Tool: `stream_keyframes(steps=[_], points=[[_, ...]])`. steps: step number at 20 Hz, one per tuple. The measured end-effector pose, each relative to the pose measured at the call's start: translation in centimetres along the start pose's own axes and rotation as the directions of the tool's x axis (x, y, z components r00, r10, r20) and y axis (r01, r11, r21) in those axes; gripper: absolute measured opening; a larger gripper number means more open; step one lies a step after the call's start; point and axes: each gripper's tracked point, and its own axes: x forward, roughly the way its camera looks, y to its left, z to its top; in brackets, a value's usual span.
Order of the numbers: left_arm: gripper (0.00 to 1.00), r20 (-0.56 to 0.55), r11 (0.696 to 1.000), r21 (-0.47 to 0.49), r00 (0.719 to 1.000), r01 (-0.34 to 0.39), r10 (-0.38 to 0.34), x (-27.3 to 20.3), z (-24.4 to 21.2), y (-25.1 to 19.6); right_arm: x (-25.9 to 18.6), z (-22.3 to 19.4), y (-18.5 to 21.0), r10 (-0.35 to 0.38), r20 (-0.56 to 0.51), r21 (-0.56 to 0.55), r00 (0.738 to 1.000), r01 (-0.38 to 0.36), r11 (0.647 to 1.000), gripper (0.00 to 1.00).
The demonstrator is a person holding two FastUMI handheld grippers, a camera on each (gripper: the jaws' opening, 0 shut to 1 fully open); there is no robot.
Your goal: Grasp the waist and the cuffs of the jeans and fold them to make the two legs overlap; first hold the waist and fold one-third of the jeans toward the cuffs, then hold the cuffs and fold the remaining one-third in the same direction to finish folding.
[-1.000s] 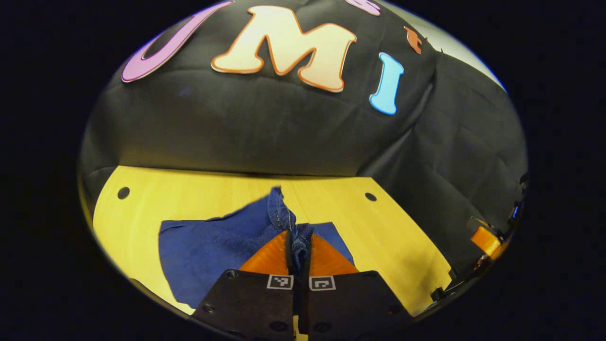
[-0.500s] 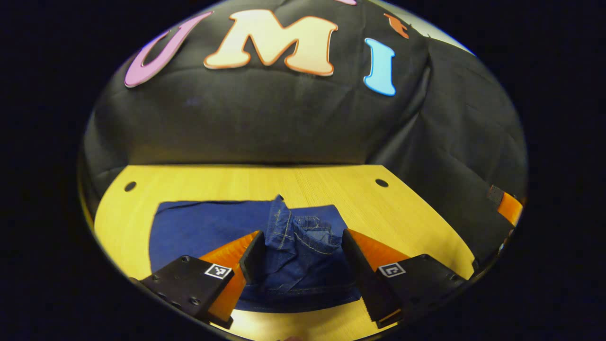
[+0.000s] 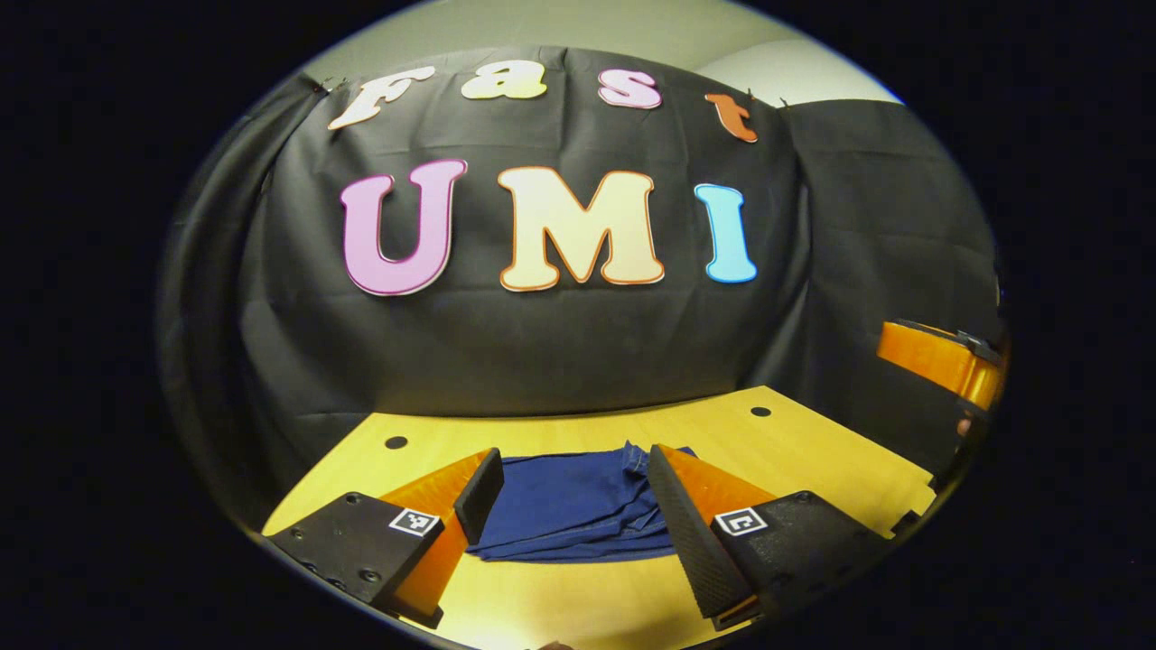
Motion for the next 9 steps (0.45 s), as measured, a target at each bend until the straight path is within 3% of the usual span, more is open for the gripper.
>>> stream_keyframes(steps=[2,5,6,9], points=[[0.95,0.049,1.000,0.010,0.999,-0.011,0.010,-2.7,1.7,1.3,-1.2,1.2,1.6,-0.007,0.024,0.019,1.000,0.006,1.000,0.92],[0.94,0.102,1.000,-0.005,0.995,-0.019,0.019,-5.4,3.4,2.7,-2.7,2.3,4.3,0.007,0.049,0.016,0.999,-0.008,1.000,0.97],[0.94,0.112,1.000,-0.009,0.993,-0.026,0.026,-6.2,3.7,3.2,-3.1,2.7,4.8,0.011,0.056,0.003,0.998,-0.012,1.000,0.92],[0.94,0.146,0.999,-0.002,0.988,-0.047,0.047,-7.6,4.7,4.5,-4.0,3.5,6.0,0.017,0.079,-0.011,0.997,-0.016,1.000,0.97]])
